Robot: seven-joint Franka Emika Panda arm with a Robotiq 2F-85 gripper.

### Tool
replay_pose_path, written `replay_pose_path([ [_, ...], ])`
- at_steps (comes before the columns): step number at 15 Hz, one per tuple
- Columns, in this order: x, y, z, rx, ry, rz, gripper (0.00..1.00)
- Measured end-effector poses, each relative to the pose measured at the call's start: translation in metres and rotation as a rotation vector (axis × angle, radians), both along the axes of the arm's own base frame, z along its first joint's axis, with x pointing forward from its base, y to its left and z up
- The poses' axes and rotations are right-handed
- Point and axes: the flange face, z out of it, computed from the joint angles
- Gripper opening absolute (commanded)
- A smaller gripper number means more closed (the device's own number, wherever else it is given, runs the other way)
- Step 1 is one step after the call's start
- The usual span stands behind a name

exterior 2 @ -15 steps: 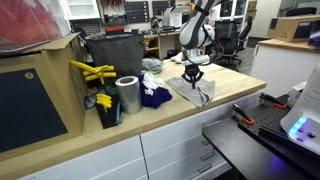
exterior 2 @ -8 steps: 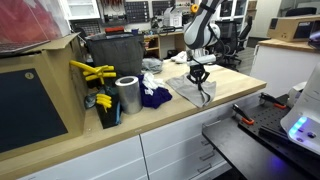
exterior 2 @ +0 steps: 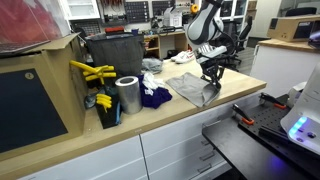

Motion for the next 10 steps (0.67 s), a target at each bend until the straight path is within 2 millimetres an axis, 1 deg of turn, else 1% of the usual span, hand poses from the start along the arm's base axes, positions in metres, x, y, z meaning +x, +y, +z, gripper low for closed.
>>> replay_pose_path([
  [3,-0.019,-0.008,0.010,-0.046,0.145,0.010,0.00],
  [6,-0.034,-0.009,0.020,-0.067,0.260,0.067,0.00],
  [8,-0.037,-0.005,0.026,-0.057,0.282,0.119,0.00],
  [10,-0.034,-0.001,0.034,-0.044,0.250,0.136,0.00],
])
